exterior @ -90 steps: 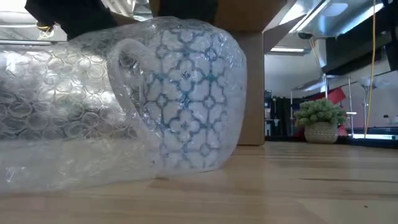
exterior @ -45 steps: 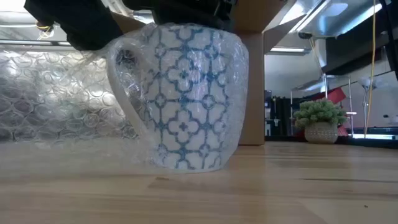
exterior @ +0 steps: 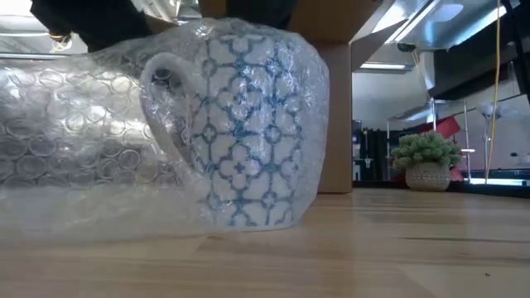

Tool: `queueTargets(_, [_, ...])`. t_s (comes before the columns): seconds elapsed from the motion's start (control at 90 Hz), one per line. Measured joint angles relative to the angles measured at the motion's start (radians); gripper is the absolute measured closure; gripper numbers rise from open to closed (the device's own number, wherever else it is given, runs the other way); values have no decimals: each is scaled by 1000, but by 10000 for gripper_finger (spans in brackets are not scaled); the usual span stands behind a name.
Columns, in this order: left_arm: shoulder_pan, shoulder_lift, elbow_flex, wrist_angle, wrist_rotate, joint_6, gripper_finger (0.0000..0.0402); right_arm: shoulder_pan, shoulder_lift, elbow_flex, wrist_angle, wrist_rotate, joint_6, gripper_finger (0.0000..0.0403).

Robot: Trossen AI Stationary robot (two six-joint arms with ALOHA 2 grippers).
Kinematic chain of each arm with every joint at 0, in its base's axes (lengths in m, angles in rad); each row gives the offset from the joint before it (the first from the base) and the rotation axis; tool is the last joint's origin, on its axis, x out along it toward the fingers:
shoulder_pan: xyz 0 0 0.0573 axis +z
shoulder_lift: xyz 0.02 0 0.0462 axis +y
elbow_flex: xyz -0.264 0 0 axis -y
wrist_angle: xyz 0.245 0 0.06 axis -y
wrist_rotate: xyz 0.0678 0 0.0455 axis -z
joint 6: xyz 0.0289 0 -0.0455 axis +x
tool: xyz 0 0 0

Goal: Wrap mug
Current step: Wrap the white mug with bubble wrap

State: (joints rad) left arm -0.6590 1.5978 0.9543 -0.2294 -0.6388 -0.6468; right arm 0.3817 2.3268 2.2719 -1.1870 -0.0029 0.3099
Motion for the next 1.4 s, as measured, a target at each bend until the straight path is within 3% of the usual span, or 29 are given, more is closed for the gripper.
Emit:
queueTargets(0.289, [0,0,0,1,0,0,245,-2,1,3,-77,228,24,402])
queueTargets(0.467, [0,0,0,1,0,0,245,-1,26,-3,-65,238,23,402])
queueTargets(0.833, [0,0,0,0,0,0,245,10,31,-164,76,227,25,402])
queueTargets(1.011, [0,0,0,0,0,0,245,11,30,-215,144,172,24,402])
queueTargets(1.4, [0,0,0,3,0,0,245,11,34,-53,0,151,4,402])
